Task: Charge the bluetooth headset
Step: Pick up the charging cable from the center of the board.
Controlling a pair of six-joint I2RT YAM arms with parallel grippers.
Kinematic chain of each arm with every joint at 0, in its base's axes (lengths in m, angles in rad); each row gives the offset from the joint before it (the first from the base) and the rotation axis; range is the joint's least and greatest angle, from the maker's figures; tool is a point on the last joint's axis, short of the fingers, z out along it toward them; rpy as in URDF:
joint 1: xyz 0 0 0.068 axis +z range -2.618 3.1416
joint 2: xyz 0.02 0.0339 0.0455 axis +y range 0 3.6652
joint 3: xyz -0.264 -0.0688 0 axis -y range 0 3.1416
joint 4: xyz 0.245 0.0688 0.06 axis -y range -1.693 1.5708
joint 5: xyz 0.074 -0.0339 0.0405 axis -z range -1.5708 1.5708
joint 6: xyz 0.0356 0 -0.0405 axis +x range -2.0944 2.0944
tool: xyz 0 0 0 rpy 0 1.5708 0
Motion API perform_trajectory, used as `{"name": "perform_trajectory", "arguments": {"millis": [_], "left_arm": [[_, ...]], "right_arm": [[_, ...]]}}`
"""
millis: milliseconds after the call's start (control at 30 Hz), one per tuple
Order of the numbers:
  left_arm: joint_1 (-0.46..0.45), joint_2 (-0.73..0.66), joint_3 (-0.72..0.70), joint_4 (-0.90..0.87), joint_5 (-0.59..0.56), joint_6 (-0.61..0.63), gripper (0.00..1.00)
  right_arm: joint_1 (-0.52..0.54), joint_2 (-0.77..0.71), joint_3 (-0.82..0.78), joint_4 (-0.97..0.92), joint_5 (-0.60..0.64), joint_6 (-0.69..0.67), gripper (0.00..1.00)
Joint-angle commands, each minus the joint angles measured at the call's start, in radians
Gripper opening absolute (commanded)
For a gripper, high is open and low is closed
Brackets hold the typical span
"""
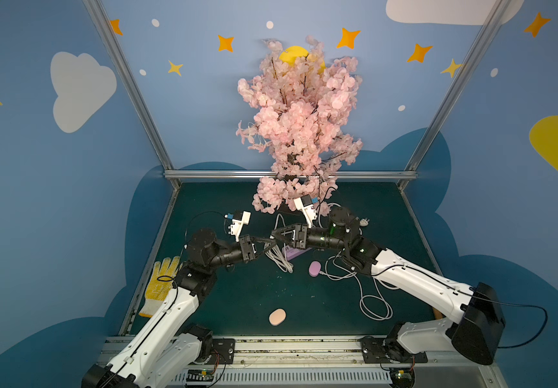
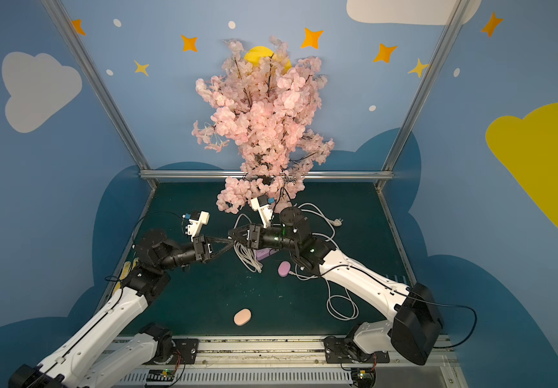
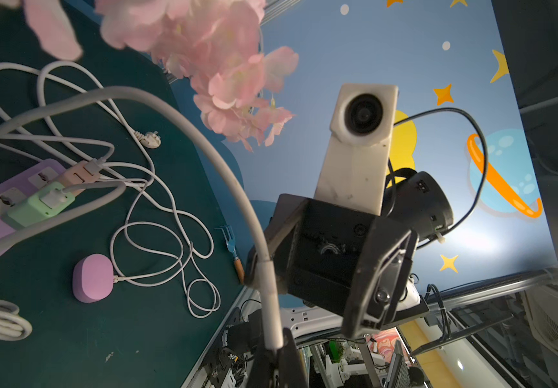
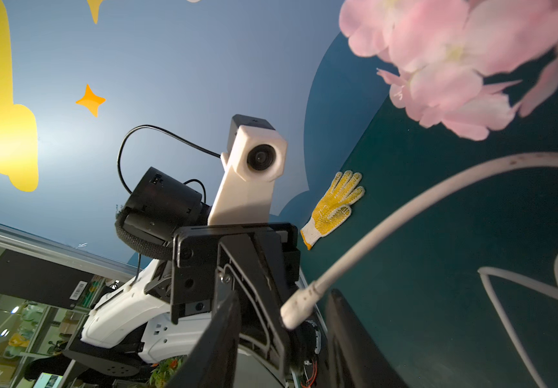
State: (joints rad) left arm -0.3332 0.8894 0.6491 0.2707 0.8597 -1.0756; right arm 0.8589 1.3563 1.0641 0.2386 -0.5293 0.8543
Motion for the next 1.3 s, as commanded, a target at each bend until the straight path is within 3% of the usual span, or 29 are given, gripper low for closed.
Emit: {"name": "perform_trajectory", "arguments": {"millis": [0,333,633,900,1067,1200,1267], "left_arm": [[0.002,-0.001,0.042,-0.039,0.076,0.062,0.03],[0.000,0.028,0.052,-0.040,0.153,0.055,0.03],[0.000,0.021,0.052,-0.060,0.170,0.066,0.03],[0.000,0.033,0.063,-0.074,0.191,0.074,0.03],[0.001,0.038,0.066,-0.090,0.194,0.087,0.03],[0.002,0.041,0.069,-0.100,0.194,0.088,0.04],[0.001,0.038,0.076,-0.116,0.201,0.085,0.27]], "right_arm": [[-0.009,-0.010,0.038,-0.066,-0.077,-0.013,0.38],[-0.043,-0.020,-0.001,0.005,-0.154,0.034,0.35],[-0.047,-0.004,0.011,0.013,-0.200,0.045,0.20],[-0.045,0.038,0.037,0.013,-0.266,0.040,0.25],[-0.046,0.040,0.036,0.027,-0.270,0.041,0.00],[-0.046,0.024,0.020,0.036,-0.264,0.028,0.00],[-0.047,0.002,0.003,0.019,-0.241,-0.001,0.00]]}}
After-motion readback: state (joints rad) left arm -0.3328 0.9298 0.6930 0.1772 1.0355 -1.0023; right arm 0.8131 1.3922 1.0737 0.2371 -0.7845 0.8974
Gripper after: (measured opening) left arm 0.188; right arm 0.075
